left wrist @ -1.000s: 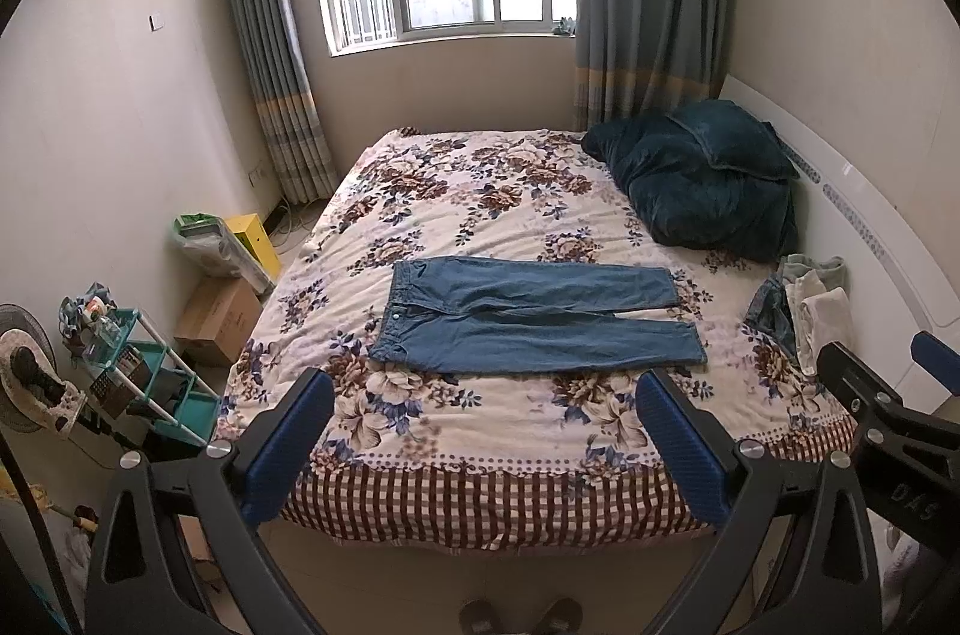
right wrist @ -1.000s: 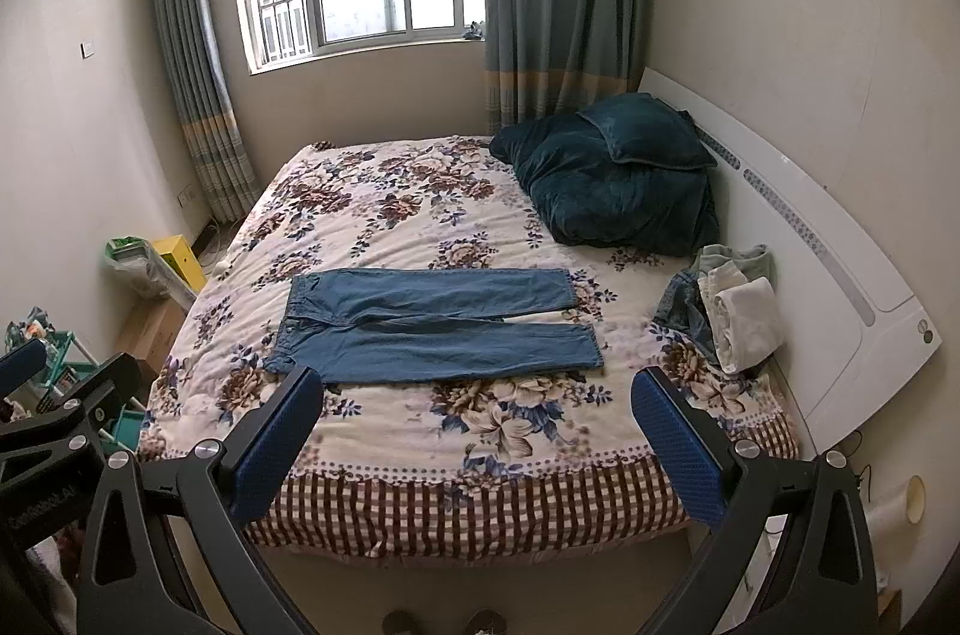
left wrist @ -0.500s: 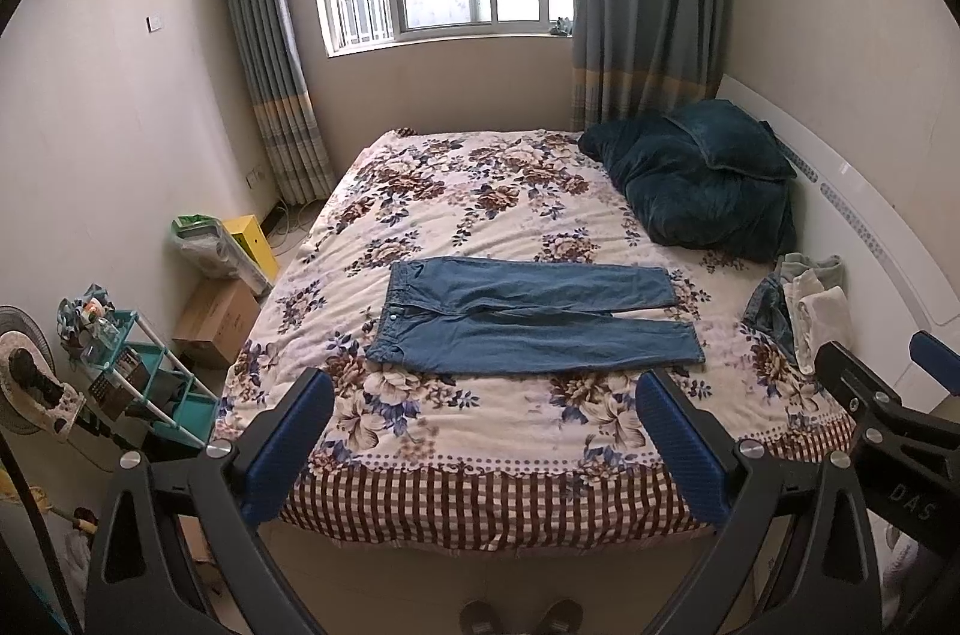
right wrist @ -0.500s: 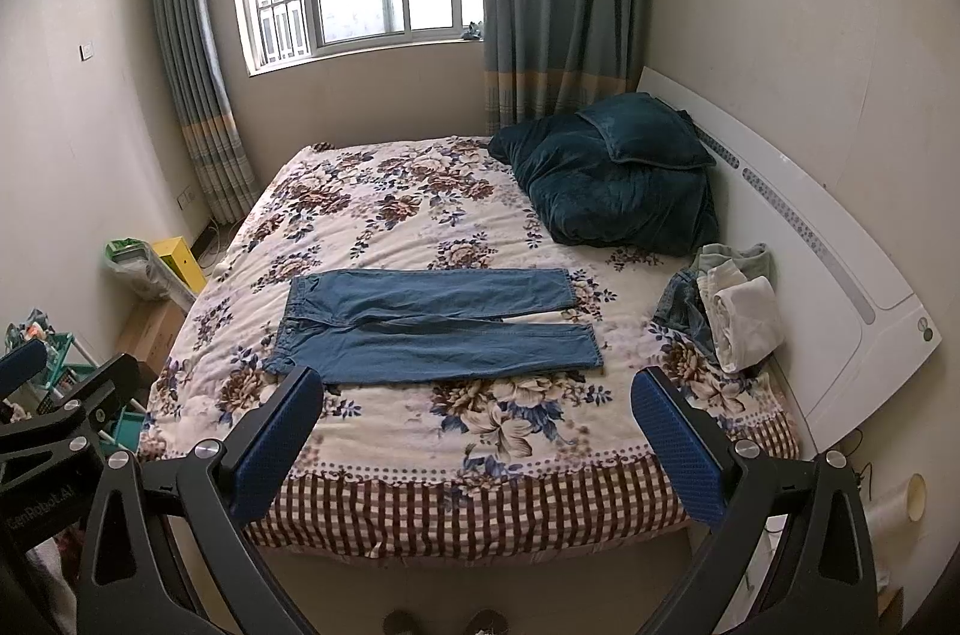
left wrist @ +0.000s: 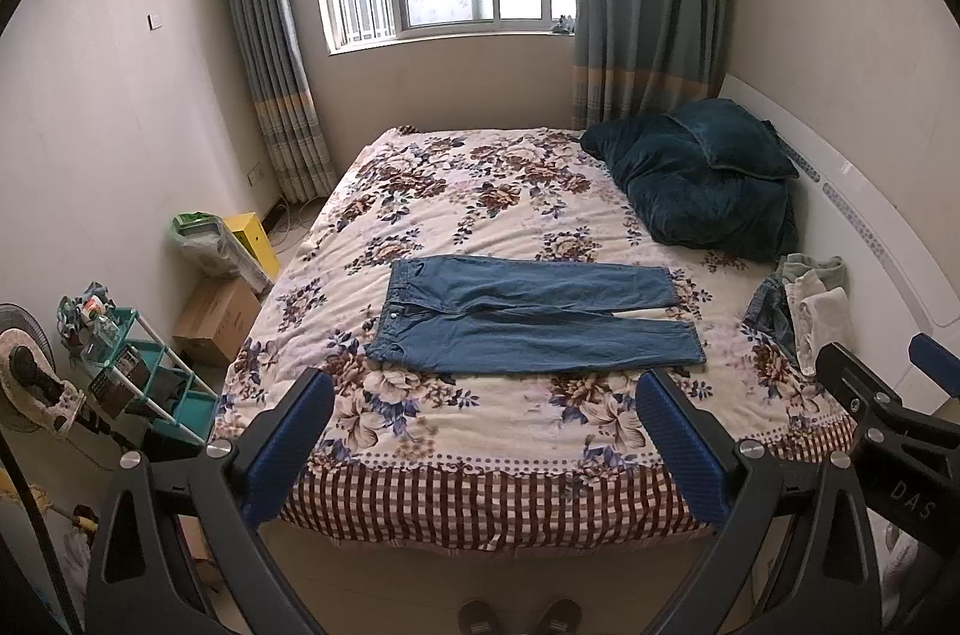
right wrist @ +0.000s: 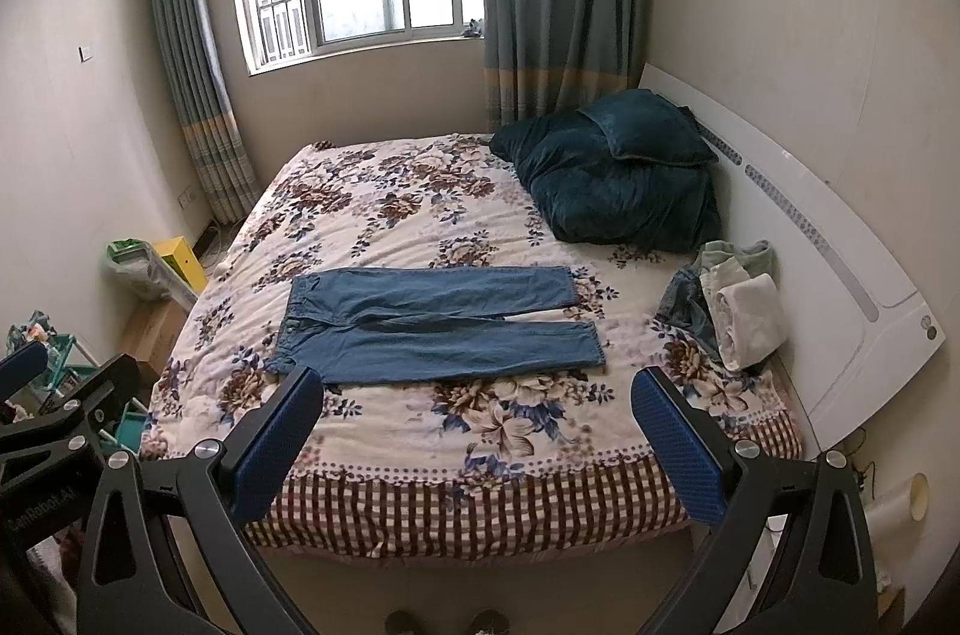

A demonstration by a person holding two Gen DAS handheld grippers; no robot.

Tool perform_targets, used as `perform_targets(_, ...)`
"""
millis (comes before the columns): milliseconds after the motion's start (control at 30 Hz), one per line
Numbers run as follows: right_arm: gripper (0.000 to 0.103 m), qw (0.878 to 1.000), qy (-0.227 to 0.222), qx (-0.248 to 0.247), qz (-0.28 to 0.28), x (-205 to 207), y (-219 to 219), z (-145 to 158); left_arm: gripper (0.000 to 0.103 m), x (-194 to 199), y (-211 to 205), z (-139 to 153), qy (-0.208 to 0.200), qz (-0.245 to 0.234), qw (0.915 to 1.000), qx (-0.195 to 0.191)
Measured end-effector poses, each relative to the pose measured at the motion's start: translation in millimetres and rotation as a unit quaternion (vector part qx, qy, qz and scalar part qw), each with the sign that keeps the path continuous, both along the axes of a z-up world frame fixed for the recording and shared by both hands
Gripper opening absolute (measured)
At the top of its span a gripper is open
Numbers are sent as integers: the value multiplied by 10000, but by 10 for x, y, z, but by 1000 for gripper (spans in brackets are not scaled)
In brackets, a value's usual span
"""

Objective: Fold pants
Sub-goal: 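Lower both grippers to the jeans' waistband and grasp it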

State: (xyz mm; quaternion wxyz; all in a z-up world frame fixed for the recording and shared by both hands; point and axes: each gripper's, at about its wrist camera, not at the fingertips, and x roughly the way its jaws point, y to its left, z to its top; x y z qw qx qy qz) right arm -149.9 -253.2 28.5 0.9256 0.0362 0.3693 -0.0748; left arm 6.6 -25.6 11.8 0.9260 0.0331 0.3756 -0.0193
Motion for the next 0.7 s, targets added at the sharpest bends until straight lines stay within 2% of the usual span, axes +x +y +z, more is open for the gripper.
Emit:
perform_targets(333,103,9998,40,191,60,219,-202,-180,103,184,-70,-164,47,391,9992,4)
perform_targets(533,103,9996,149,245,27,659,-426,-553,103,550,-115,-481,143,778,9968,90)
perform_targets(700,103,9984,470,291,-85,1254,-571,-930,103,1103,-111,-844,492,872,9948,203)
